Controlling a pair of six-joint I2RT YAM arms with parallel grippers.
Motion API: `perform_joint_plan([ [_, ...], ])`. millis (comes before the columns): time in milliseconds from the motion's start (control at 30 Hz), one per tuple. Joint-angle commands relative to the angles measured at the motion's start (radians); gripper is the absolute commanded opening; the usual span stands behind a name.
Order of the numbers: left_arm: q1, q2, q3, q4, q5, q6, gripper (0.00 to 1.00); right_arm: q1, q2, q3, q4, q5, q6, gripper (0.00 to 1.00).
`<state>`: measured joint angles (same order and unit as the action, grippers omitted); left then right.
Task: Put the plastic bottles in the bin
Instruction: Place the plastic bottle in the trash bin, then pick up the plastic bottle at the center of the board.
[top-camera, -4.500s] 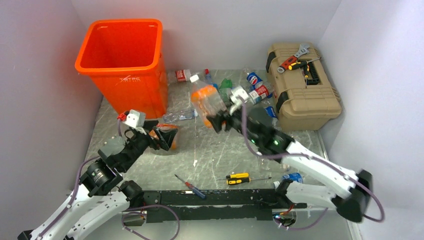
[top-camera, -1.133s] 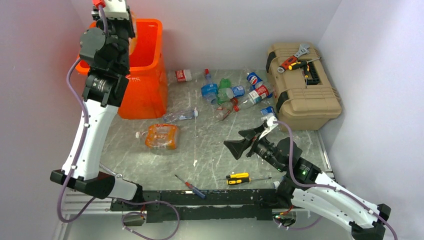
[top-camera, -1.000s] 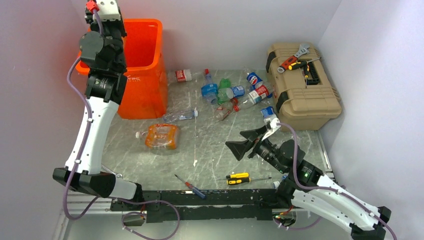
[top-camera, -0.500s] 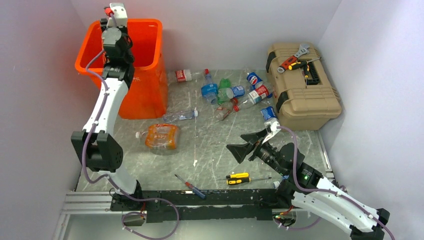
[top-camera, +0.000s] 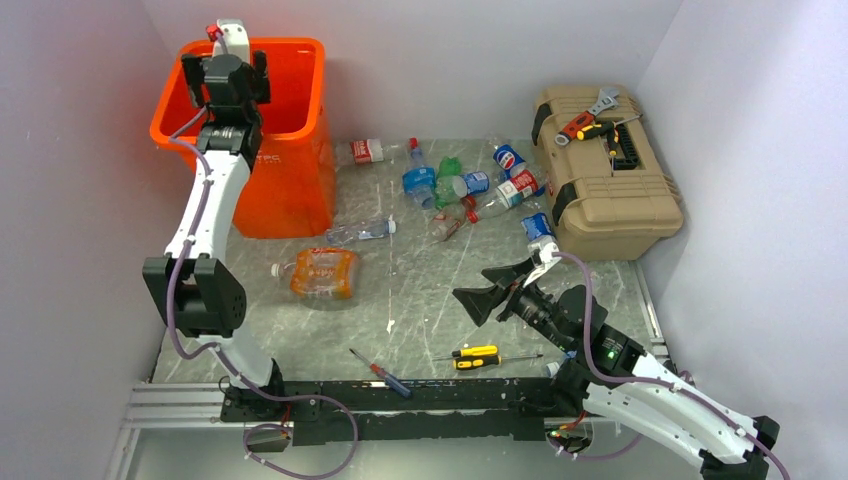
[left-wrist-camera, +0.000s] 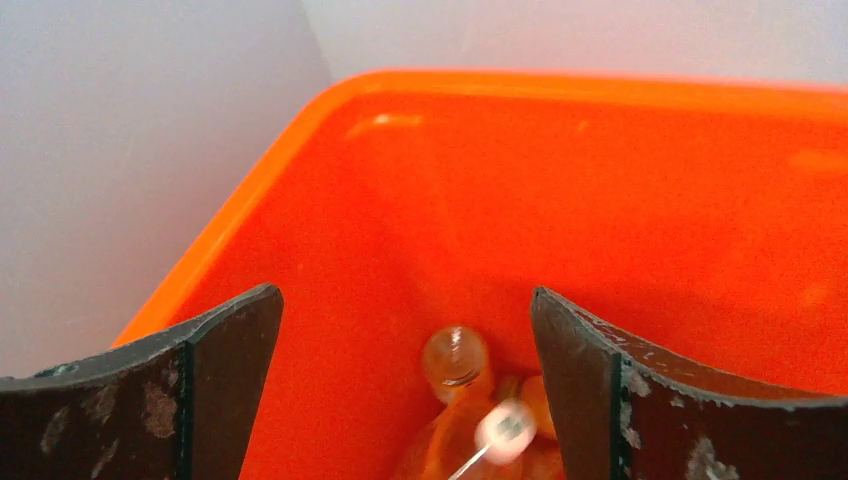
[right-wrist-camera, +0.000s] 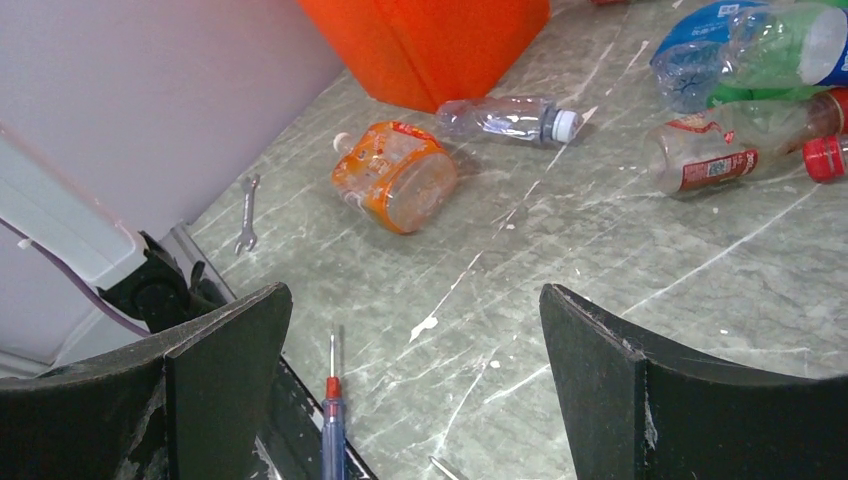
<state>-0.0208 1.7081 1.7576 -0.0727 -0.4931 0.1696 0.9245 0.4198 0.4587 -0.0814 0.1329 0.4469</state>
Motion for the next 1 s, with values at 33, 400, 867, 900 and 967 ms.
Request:
perform_joint_plan([
  [33,-0.023,-0.123,0.157,-0.048,0.133,-0.136,0.99,0.0,0.001,0.029,-0.001,0.043,-0.01,1.0],
  [400,-0.52,-0.347,0.125,-0.282,0.386,-0.12,1.0,0.0,0.083,0.097,-0.121,0.253,0.03,1.0],
  [867,-0.87,-0.706,-0.594,-0.437,0.339,-0.321,0.99,-0.087,0.395,0.142,-0.103,0.378,0.261,1.0],
  [900,-0.868,-0.74,-0.598,-0.427,0.335,-0.375,1.0,-0.087,0.404,0.137,-0.087,0.38,0.27,1.0],
  [967,-0.868,-0.792,-0.571,-0.411,0.337,-0.492,0.99,-0.087,0.42,0.135,-0.074,0.396,0.28,1.0],
])
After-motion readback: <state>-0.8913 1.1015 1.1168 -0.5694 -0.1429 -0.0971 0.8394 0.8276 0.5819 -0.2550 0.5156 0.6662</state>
